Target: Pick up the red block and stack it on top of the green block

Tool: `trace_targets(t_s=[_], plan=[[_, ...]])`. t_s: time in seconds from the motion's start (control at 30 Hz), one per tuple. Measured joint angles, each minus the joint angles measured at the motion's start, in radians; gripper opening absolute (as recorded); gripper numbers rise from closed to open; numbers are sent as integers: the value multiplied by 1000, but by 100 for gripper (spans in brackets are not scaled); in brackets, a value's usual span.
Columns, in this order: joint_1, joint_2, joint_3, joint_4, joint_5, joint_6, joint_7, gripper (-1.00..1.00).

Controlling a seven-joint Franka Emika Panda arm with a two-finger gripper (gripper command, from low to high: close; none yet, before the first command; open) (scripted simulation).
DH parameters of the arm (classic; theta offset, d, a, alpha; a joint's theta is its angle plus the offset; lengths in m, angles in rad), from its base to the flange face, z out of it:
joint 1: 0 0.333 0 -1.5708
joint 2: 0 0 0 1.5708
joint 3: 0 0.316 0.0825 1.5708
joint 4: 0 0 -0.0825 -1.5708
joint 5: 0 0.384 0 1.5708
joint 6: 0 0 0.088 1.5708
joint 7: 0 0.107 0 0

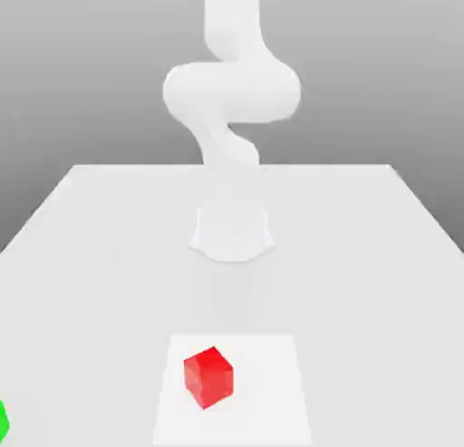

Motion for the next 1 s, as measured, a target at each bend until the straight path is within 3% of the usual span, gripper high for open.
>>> trace_targets(t_s=[0.43,0.7,0.87,0.9,1.0], plan=[[-147,477,106,-207,-6,249,488,0],[-176,768,103,-327,-35,403,792,0],[-146,950,62,-315,-87,547,858,0],[-136,984,50,-310,-96,577,865,-100],[-136,984,50,-310,-97,577,866,-100]])
